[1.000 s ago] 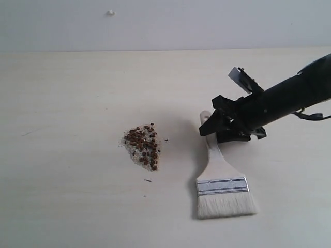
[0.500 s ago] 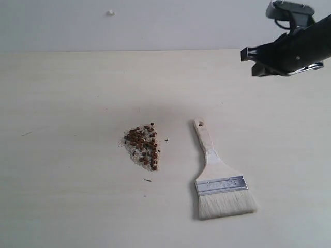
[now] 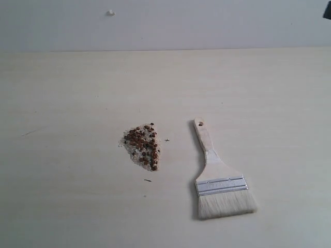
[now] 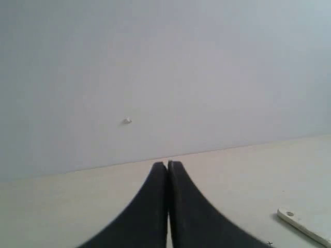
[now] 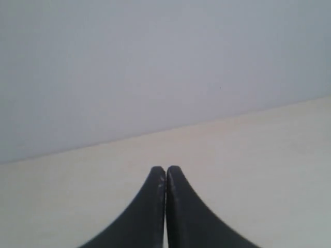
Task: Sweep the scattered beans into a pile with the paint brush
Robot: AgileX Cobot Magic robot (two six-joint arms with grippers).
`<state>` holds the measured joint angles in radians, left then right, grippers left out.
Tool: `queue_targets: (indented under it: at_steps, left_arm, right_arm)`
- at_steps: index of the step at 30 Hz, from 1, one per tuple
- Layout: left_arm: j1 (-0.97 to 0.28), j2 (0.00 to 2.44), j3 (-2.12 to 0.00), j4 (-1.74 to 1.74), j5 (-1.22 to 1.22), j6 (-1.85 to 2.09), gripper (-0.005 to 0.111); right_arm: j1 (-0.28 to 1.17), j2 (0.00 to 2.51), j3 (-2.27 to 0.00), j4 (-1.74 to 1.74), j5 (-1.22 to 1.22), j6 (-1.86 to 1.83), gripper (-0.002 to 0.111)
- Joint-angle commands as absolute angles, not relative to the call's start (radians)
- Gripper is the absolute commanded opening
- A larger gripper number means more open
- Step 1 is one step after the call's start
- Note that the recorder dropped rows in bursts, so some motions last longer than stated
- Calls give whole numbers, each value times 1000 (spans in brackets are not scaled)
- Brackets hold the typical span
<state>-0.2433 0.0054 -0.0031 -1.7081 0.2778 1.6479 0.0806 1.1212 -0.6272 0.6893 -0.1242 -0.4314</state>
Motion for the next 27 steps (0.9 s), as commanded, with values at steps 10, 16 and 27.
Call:
queue_targets:
  at_steps: [10, 16, 27]
  left_arm:
    - [-242, 0, 0, -1713, 275, 1644, 0]
    - [-242, 0, 0, -1713, 275, 1644, 0]
    - [-242, 0, 0, -1713, 275, 1644, 0]
  right_arm:
    - [82, 737, -516, 709, -154, -435, 0]
    - [82, 675, -516, 704, -154, -435, 0]
    - [82, 248, -516, 697, 99, -606, 0]
